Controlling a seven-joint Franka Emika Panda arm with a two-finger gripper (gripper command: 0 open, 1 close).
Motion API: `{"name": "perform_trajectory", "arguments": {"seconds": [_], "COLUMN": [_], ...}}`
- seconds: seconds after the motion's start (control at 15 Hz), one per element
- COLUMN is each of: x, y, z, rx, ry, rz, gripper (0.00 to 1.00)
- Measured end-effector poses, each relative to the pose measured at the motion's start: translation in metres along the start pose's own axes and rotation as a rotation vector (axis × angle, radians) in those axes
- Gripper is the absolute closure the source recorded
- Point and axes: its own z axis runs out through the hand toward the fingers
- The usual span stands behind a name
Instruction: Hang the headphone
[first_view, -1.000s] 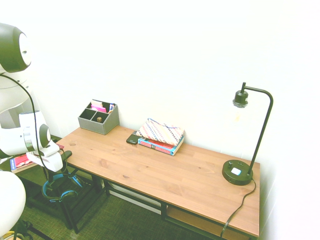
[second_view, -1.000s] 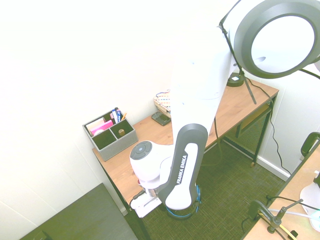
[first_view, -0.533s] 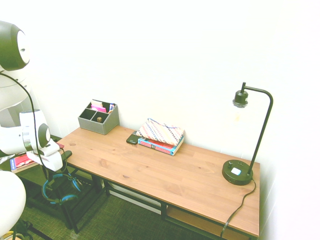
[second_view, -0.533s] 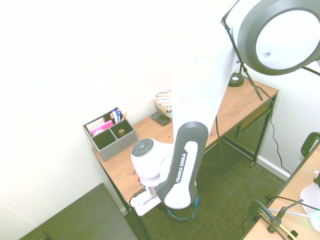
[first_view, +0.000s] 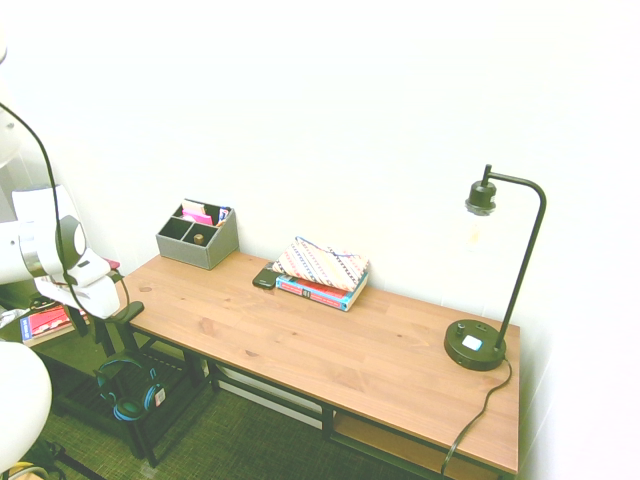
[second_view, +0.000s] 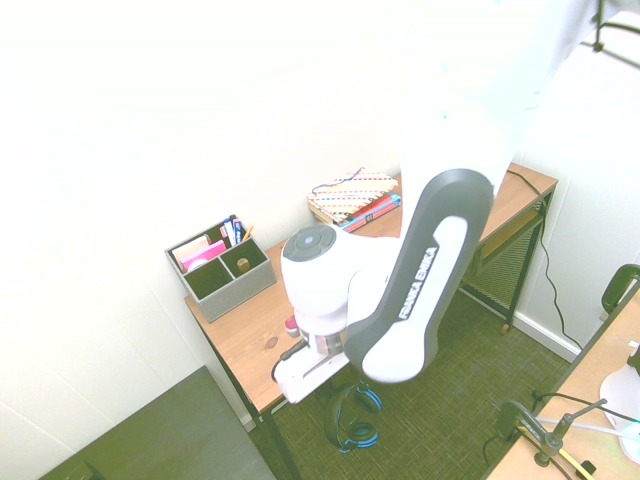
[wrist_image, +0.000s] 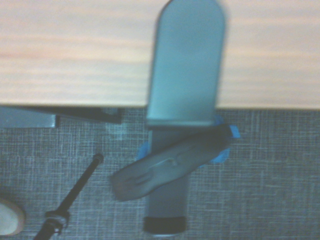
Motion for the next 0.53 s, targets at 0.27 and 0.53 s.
{"name": "perform_trajectory", "arguments": {"seconds": [0.27, 0.53], "x": [0.105, 0.201], "y": [0.042, 0.113], "z": [-0.076, -0.17], "rx": [0.043, 0.02], "ry": [0.042, 0.049], "rz": [0.014, 0.04], "gripper": [0.0, 0.0]}}
